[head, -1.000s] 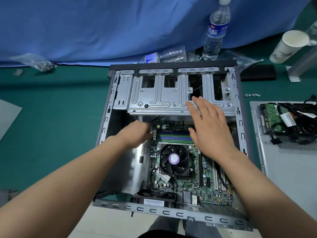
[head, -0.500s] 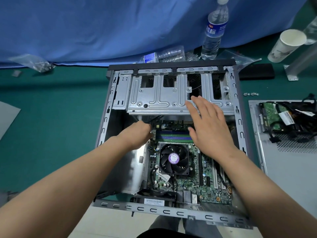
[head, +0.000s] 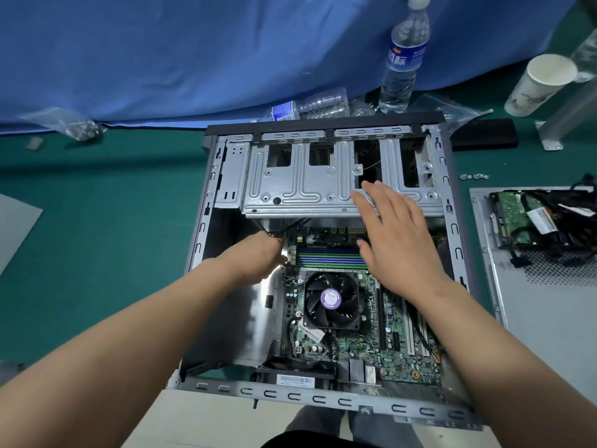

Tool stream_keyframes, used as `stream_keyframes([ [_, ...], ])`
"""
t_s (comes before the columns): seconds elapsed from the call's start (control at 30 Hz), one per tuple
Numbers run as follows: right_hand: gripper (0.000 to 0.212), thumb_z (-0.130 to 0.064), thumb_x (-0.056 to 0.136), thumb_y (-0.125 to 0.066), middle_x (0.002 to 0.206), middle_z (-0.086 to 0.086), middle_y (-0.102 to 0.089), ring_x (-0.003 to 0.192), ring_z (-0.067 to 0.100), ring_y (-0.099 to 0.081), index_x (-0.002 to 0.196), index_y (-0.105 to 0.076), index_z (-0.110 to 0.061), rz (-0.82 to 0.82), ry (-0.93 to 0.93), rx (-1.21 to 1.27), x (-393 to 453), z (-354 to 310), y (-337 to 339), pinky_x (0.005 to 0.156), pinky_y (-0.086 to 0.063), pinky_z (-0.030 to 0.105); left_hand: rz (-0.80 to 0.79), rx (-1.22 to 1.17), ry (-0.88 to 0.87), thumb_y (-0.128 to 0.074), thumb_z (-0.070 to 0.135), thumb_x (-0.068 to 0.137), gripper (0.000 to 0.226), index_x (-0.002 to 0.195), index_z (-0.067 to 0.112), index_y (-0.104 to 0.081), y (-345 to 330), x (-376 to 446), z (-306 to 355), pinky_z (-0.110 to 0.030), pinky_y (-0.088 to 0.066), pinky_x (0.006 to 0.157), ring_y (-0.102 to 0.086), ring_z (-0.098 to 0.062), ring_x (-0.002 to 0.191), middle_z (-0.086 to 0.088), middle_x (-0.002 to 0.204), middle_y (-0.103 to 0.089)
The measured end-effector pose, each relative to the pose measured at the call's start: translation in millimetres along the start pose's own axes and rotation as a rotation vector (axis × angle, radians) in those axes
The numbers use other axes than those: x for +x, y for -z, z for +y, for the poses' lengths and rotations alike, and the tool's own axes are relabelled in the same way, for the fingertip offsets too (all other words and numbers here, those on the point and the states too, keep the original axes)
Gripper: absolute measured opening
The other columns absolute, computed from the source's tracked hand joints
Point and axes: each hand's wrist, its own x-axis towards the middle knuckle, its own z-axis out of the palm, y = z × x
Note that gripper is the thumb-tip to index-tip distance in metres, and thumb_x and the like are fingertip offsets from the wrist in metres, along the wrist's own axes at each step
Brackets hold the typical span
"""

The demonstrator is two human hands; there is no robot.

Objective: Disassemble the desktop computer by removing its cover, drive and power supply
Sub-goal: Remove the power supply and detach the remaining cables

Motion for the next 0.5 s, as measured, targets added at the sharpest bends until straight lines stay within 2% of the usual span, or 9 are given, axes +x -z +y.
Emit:
stream_keyframes([
  [0.1, 0.069, -0.026, 0.087, -0.057, 0.154, 0.008, -0.023, 0.143, 0.025, -0.019, 0.147, -0.025, -0.014, 0.004, -0.001, 0.005, 0.0, -0.1, 0.1, 0.116, -0.010, 0.039, 0.019, 0.054, 0.009, -0.046, 0.026, 0.099, 0.032, 0.083, 0.000, -0.056, -1.4, 0.3, 0.2, -0.038, -0.049, 0.067, -0.062, -0.034, 0.073, -0.015, 0.075, -0.058],
  [0.2, 0.069, -0.025, 0.088, -0.057, 0.154, 0.008, -0.023, 0.143, 0.024, -0.018, 0.147, -0.024, -0.014, 0.003, 0.001, 0.005, 0.3, 0.1, 0.1, 0.116, -0.007, 0.038, 0.023, 0.020, 0.024, -0.047, 0.024, 0.099, 0.029, 0.078, 0.004, -0.048, -3.4, 2.5, 3.4, -0.040, -0.050, 0.067, -0.063, -0.034, 0.073, -0.014, 0.075, -0.058],
  [0.27, 0.069, -0.025, 0.088, -0.056, 0.154, 0.007, -0.022, 0.143, 0.024, -0.017, 0.148, -0.023, -0.014, 0.001, 0.002, 0.005, 0.4, 0.1, -0.1, 0.116, -0.005, 0.037, 0.004, -0.070, 0.035, -0.047, 0.019, 0.097, 0.021, 0.084, 0.003, -0.050, -4.0, 4.3, 4.0, -0.040, -0.054, 0.065, -0.065, -0.031, 0.069, -0.012, 0.076, -0.061],
  [0.37, 0.069, -0.026, 0.088, -0.056, 0.154, 0.008, -0.022, 0.143, 0.024, -0.017, 0.148, -0.023, -0.014, 0.001, -0.001, 0.004, 0.2, 0.3, -0.2, 0.116, -0.005, 0.037, -0.038, -0.151, 0.036, -0.048, 0.007, 0.091, 0.004, 0.094, 0.005, -0.052, -3.4, 4.0, 0.2, -0.035, -0.055, 0.062, -0.065, -0.025, 0.066, -0.001, 0.069, -0.055],
  [0.5, 0.069, -0.024, 0.087, -0.058, 0.153, 0.009, -0.025, 0.142, 0.025, -0.019, 0.147, -0.026, -0.013, 0.014, -0.002, 0.016, 0.5, 0.1, -0.6, 0.116, -0.008, 0.039, -0.039, -0.269, 0.056, -0.045, -0.001, 0.089, 0.010, 0.088, 0.000, -0.055, -5.7, -0.3, -4.7, -0.020, -0.050, 0.050, -0.063, -0.011, 0.054, -0.008, 0.073, -0.063],
])
